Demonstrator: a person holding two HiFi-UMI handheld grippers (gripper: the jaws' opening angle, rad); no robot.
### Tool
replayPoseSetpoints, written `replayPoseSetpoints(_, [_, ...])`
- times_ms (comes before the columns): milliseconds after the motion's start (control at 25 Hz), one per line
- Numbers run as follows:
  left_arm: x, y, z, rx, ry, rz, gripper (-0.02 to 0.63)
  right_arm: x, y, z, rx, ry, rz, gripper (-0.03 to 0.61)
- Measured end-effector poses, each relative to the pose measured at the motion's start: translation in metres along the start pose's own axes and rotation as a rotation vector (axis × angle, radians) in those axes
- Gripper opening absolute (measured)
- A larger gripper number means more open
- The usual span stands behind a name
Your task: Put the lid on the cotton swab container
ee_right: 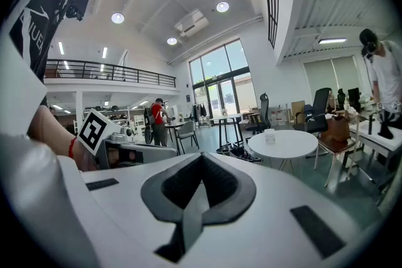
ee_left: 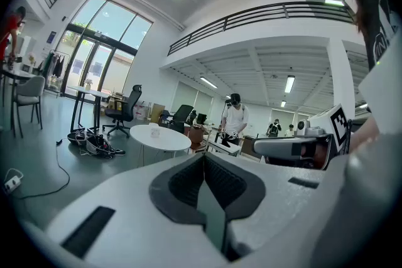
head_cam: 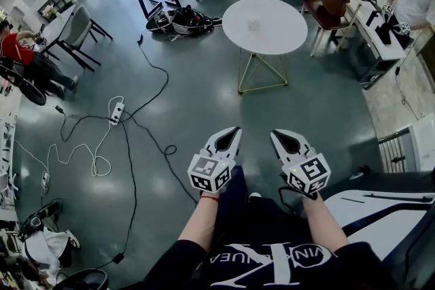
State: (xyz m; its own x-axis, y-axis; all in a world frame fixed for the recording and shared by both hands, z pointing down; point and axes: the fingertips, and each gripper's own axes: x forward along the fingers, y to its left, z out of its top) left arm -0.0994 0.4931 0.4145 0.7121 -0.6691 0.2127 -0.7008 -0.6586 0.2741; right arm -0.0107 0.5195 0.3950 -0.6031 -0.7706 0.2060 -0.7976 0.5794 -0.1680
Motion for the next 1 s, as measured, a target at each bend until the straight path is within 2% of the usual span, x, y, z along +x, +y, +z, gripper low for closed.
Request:
replayPoseSetpoints(480, [0.07, 0.03, 0.01, -0.015, 0.027, -0.025, 0.009, 0.045, -0.054, -0.001, 0.021, 0.058, -0.008, 0.002])
replayPoseSetpoints(1000, [0.141, 0.111, 0.055, 0.006, 0.044, -0.064, 0.009, 0.136, -0.117, 0.032, 0.061, 0.043, -0.065, 0.002])
